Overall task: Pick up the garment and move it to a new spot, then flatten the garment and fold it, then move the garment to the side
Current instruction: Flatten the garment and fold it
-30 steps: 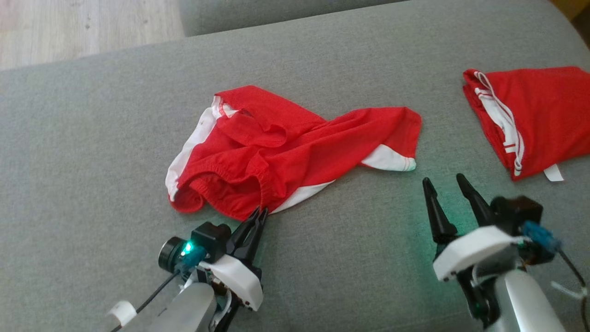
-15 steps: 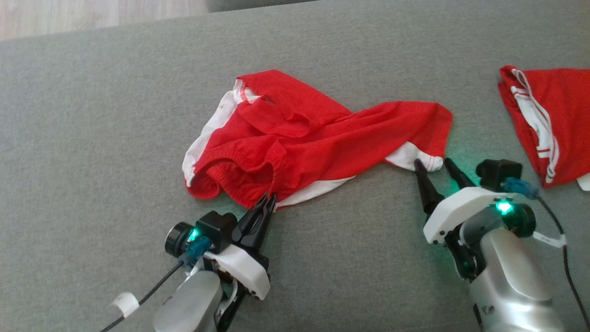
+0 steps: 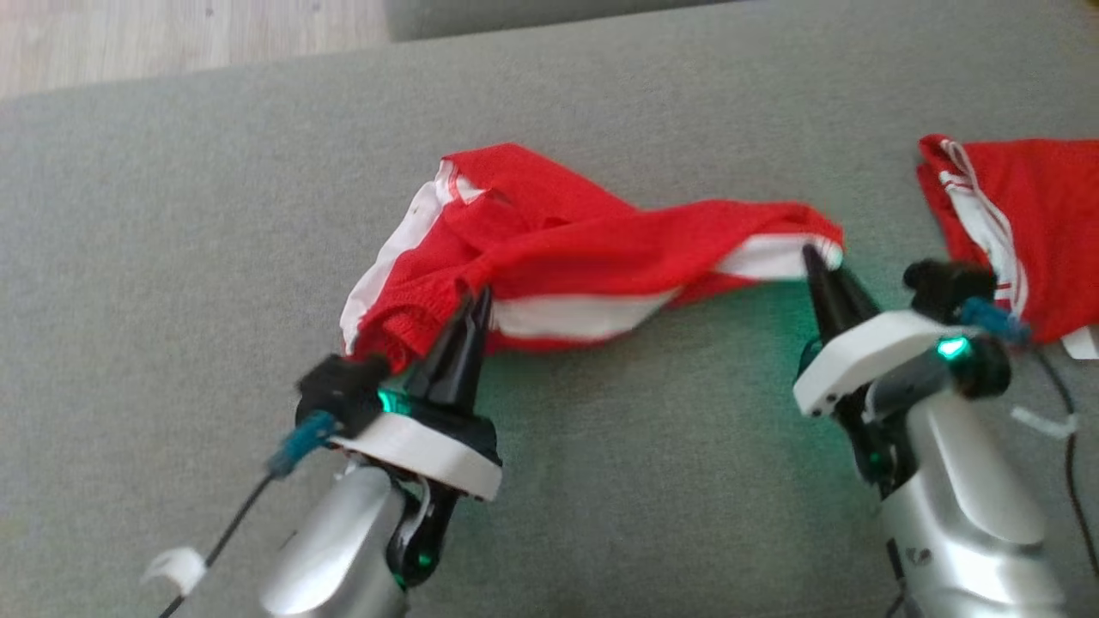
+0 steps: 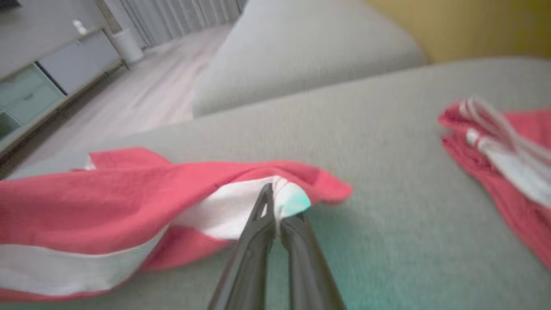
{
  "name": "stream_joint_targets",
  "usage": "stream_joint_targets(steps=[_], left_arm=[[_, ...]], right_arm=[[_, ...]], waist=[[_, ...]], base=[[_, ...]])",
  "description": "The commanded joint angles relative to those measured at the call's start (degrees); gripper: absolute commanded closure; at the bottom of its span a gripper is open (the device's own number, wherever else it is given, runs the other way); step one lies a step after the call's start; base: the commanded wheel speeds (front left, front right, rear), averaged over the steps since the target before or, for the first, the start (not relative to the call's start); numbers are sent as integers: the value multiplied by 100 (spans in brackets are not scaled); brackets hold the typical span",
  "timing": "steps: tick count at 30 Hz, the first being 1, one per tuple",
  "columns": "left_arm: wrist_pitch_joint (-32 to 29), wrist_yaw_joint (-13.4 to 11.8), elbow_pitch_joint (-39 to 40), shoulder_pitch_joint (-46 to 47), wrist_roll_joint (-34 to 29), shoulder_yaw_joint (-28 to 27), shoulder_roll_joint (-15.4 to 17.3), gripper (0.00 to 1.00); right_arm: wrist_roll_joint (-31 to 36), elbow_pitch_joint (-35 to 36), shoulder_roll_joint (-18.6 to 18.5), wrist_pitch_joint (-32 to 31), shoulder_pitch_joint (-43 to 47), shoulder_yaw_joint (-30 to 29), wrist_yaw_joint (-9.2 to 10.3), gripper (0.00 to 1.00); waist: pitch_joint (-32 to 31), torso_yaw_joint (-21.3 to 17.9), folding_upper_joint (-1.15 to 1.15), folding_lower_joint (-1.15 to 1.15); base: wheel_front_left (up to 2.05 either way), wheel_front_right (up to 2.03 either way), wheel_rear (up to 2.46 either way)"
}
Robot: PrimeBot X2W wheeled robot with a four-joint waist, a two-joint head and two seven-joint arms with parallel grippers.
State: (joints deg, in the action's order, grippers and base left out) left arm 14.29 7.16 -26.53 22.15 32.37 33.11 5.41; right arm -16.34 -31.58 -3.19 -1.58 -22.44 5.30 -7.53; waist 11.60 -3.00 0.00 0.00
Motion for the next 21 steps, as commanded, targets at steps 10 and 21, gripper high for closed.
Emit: stream_joint_targets(steps=[10, 21], left_arm=[[-465, 25, 2535, -605, 1499, -730, 535, 100], [-2305, -642, 3867, 583, 2942, -1580, 1117, 100]], right_arm=[[201, 3659, -442, -1412, 696, -322, 4, 100], [-194, 4677, -1058, -2016, -773, -73, 4, 100]], waist=[[-347, -158, 0, 0], [558, -265, 0, 0]], base=[[0, 0, 0], [0, 0, 0]])
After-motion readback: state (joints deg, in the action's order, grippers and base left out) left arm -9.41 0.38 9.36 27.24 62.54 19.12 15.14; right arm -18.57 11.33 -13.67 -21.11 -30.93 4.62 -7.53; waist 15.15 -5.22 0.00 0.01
